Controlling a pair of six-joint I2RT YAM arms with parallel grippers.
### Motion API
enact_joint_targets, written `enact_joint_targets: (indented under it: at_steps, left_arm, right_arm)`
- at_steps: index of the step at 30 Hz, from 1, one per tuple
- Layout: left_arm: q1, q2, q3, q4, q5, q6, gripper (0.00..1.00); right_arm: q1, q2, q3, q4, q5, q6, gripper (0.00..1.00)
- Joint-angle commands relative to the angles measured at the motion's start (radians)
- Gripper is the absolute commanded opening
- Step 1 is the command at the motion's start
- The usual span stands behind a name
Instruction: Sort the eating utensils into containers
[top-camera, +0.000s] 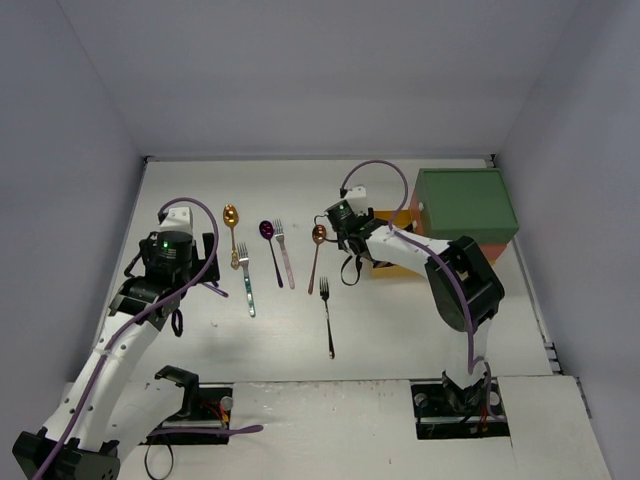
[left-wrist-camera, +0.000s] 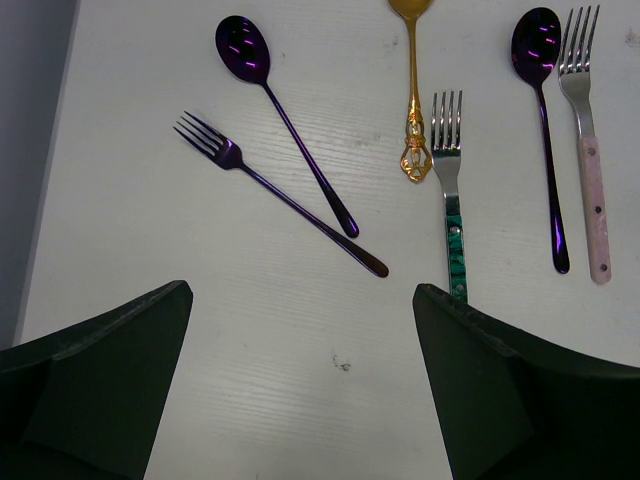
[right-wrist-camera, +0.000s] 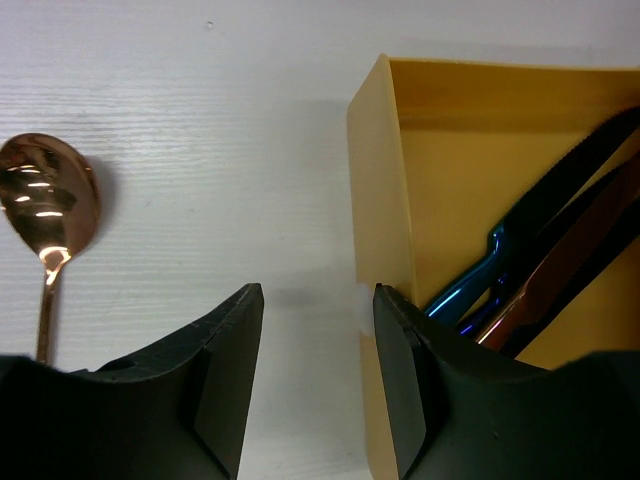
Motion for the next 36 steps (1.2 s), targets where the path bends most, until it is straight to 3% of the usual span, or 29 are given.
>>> enact_joint_targets:
  at_steps: [1,16,36]
  left_arm:
    - [0.006,0.004,0.011,0.042,-0.007,0.019,0.91]
    - [0.006,0.011,0.011,0.042,-0.001,0.02,0.91]
    - [0.006,0.019,0.014,0.043,0.008,0.02,0.91]
  right_arm:
    - [-0.054,-0.099,-0.03,-0.027,0.092,-0.024,0.47]
    - [-0.13,-0.147,-0.068,-0.07,0.147,-0.095,0.76]
    - [-0.179,-0.153,-0.071,-0.139,0.131,-0.114,0.84]
